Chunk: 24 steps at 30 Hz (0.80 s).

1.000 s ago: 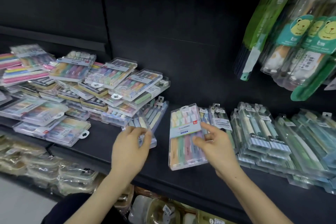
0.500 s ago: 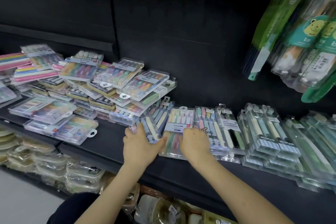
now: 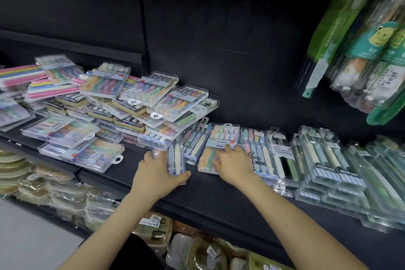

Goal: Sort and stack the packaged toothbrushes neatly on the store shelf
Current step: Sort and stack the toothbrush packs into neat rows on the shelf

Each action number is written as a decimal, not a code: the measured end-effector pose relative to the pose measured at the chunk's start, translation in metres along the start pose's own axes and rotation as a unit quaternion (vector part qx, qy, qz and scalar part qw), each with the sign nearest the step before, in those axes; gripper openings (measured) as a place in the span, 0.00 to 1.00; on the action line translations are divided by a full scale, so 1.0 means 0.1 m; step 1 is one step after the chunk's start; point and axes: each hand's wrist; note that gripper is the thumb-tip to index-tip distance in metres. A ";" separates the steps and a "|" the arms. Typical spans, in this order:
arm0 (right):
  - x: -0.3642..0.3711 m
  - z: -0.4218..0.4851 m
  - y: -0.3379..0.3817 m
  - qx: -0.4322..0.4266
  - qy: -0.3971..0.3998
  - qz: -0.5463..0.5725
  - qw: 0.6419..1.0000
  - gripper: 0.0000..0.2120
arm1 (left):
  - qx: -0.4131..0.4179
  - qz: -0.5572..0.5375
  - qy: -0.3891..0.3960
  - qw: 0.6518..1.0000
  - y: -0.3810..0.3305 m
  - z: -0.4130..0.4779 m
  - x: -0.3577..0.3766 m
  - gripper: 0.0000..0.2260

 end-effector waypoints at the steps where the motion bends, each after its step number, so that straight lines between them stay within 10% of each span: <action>1: -0.02 0.04 -0.04 0.001 0.013 0.002 1.000 0.20 | 0.002 0.040 -0.043 0.998 -0.01 -0.03 -0.01 0.38; 5: -0.11 0.11 -0.15 -0.007 0.060 0.022 0.998 0.17 | 0.124 0.088 -0.264 0.952 0.01 -0.01 -0.15 0.22; 8: -0.11 0.02 -0.01 -0.005 -0.055 0.046 0.997 0.13 | 0.161 0.082 -0.346 0.921 0.04 0.06 -0.27 0.17; 11: -0.13 -0.14 0.28 -0.011 -0.105 0.333 0.937 0.13 | 0.059 -0.032 -0.275 0.959 0.12 0.07 -0.23 0.17; 15: -0.09 -0.20 0.71 -0.022 0.121 0.640 0.759 0.27 | 0.030 -0.119 -0.186 0.975 0.30 0.03 -0.07 0.21; 19: -0.04 -0.21 0.91 -0.022 0.110 0.742 0.661 0.26 | 0.233 0.106 -0.358 0.898 0.21 0.18 -0.27 0.20; 24: -0.09 -0.28 0.73 -0.035 0.099 0.756 0.646 0.07 | 0.329 0.357 -0.186 0.854 0.04 0.65 -0.62 0.24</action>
Point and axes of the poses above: each hand's wrist, its own z-axis towards the middle knuckle, its own x-axis out of the palm, y = z × x, and after that the axes turned 12 degrees about y, right-handed
